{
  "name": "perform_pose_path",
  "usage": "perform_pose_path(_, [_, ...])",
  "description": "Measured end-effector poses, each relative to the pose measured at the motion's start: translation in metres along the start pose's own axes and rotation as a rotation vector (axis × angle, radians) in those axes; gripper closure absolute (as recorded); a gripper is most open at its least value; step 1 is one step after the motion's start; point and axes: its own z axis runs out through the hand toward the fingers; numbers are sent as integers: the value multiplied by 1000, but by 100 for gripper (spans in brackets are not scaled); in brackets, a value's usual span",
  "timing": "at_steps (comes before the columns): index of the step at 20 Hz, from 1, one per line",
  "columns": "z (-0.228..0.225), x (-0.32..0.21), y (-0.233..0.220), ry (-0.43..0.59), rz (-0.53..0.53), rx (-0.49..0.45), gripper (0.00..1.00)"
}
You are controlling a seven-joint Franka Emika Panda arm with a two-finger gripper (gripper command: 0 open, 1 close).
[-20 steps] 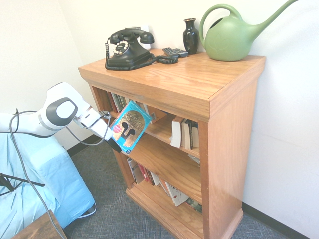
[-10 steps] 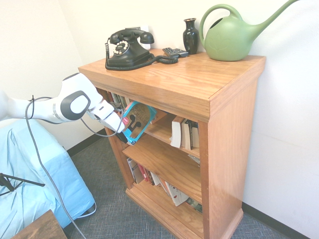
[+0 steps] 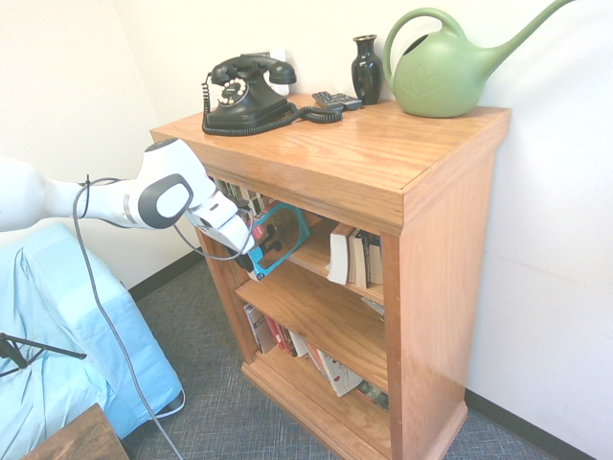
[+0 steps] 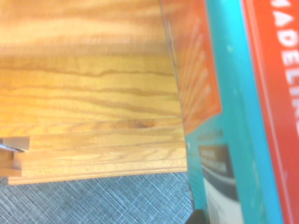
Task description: Organize the shelf
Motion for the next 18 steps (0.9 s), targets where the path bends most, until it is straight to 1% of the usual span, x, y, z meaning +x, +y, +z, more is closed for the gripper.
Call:
perform_pose_path(3, [-4,12,-6,11,4,6,100])
perform_pose_path(7, [-6,24,-18,39,-17,-8,100])
perform_pose_path(14, [3,18,-26,62,-46,-26,100])
perform_pose_path(18, [7,13,-30,122,-44,-34,100])
